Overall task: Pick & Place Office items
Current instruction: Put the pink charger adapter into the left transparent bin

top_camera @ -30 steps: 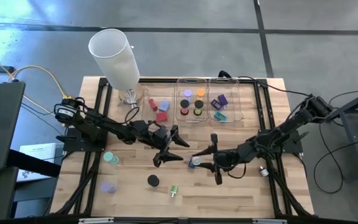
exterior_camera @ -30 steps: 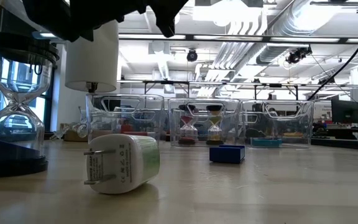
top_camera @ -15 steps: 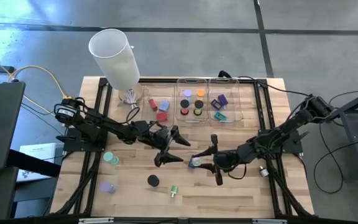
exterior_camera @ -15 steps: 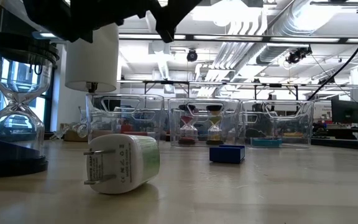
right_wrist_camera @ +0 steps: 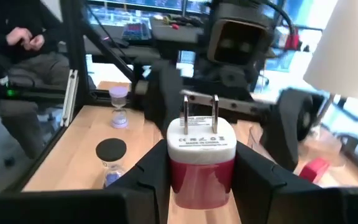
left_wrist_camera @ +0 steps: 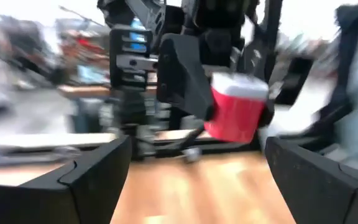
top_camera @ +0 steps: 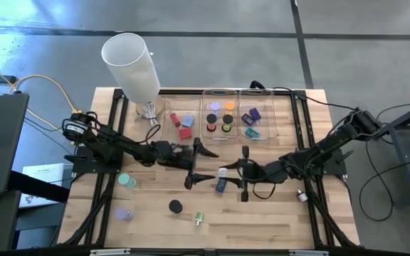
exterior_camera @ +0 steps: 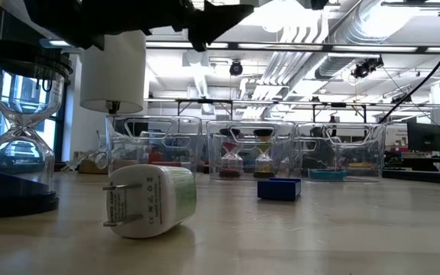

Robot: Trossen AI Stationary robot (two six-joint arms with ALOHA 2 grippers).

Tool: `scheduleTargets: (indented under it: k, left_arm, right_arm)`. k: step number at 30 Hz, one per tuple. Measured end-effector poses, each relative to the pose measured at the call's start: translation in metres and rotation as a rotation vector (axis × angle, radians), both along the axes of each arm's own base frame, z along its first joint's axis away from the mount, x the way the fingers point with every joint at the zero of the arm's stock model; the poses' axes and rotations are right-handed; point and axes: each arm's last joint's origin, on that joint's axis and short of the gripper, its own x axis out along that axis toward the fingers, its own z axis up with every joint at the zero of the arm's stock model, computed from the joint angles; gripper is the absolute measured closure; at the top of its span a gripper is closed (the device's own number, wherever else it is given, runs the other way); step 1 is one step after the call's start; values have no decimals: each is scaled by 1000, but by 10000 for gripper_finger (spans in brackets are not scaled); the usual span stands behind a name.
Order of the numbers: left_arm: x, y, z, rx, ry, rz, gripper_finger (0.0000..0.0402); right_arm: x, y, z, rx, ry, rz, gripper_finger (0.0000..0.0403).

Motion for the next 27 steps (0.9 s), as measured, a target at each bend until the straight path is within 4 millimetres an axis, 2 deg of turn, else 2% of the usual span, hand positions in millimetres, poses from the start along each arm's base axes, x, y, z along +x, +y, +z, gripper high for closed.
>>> scheduleTargets:
  k: [5,14,21,27]
  left_arm:
    - [-5,-18,-2,257,-1,185,40]
    - [-13,-38,0,561,6,398,40]
    - [-16,-45,4,854,-35,442,40]
    - [-15,-44,4,955,-33,460,40]
  right_arm:
    - [0,-1,-1,50,9,-14,286]
    - [5,-12,1,160,-25,-60,286]
    - [10,-22,1,275,-23,-32,286]
    - [12,-29,1,336,-27,-54,286]
